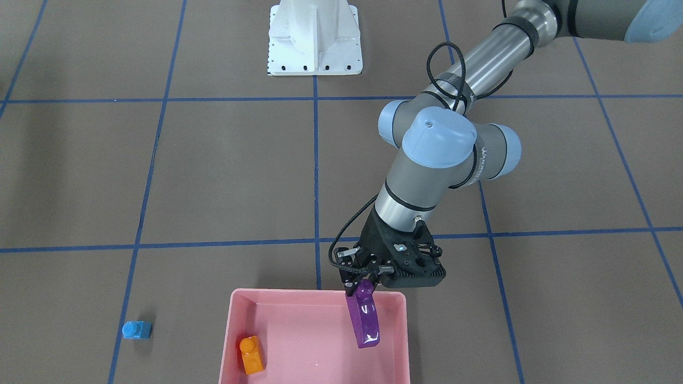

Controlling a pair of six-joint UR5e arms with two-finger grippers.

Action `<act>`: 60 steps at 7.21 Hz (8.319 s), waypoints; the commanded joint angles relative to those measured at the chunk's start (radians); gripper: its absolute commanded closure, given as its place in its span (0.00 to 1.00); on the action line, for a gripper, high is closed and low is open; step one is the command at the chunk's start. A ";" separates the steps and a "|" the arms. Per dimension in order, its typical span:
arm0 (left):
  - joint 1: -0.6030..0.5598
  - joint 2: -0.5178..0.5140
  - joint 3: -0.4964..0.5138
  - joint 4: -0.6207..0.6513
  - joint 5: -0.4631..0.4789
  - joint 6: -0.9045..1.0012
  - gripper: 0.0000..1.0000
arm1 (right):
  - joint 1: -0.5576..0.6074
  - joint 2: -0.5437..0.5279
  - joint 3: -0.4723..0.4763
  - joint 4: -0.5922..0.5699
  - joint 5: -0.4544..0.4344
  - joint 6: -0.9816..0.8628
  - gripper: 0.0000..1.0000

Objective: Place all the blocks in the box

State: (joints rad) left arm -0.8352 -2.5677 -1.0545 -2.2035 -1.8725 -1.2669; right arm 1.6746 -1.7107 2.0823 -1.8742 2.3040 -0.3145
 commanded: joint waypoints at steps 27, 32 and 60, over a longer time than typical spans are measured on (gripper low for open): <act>-0.125 0.574 -0.822 0.600 -0.166 0.745 0.00 | -0.733 0.879 -1.153 0.925 -0.417 1.236 0.35; -0.125 0.589 -0.822 0.597 -0.166 0.744 0.00 | -0.713 0.887 -1.066 0.920 -0.419 1.341 1.00; 0.392 1.437 -1.250 0.309 -0.085 0.799 0.00 | -0.133 -0.088 0.124 0.144 -0.029 0.368 0.00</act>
State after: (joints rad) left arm -0.5585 -1.1975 -2.3053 -1.8562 -1.9997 -0.4682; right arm 1.4959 -1.7394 2.1987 -1.7305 2.2660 0.1250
